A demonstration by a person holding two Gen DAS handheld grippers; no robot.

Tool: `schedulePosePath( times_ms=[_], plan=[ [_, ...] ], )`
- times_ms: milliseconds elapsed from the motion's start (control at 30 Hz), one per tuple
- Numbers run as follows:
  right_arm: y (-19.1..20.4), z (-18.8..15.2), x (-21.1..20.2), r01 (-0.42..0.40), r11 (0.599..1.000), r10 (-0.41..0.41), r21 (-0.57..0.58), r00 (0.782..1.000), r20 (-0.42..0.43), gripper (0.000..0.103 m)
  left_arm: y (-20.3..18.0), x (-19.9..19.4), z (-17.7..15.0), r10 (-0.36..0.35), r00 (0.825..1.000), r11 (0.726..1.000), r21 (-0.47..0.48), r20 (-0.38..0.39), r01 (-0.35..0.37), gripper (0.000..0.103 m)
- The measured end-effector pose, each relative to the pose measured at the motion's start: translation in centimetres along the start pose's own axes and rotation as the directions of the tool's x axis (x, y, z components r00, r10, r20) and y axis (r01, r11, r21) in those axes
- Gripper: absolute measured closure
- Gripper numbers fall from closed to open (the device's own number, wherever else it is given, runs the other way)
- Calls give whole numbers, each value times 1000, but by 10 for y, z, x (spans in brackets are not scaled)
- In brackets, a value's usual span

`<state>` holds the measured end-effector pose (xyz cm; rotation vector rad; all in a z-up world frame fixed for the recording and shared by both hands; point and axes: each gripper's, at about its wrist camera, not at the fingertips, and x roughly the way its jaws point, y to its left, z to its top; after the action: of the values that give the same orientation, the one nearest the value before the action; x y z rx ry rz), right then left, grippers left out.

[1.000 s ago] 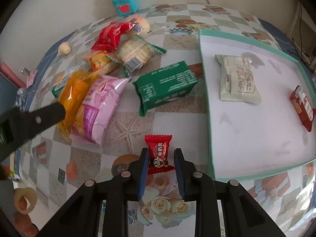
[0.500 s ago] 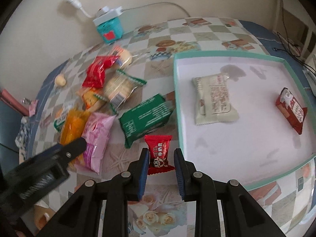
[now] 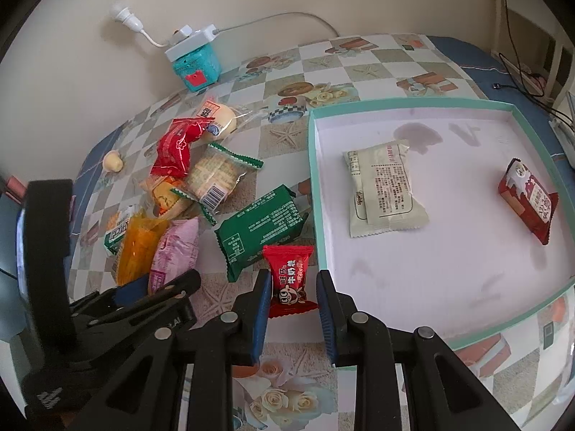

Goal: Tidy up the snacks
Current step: 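Grasp the small red candy with the right gripper while the left gripper grasps the pink cake bag, then carry the red candy and pink cake bag into the tray and release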

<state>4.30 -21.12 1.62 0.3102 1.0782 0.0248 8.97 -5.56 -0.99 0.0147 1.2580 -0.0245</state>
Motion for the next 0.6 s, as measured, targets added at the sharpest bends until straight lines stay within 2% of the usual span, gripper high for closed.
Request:
schedulePosePath(
  times_ms=[167, 600],
  plan=[
    [-4, 1, -2, -1, 1000, 1, 12, 1000, 8, 76, 6, -7, 1, -13, 1000, 1000, -22, 18, 14, 61],
    [-4, 6, -19, -28, 999, 26, 26, 998, 62, 76, 8, -47, 2, -12, 991, 999, -43, 130, 18, 61]
  ],
)
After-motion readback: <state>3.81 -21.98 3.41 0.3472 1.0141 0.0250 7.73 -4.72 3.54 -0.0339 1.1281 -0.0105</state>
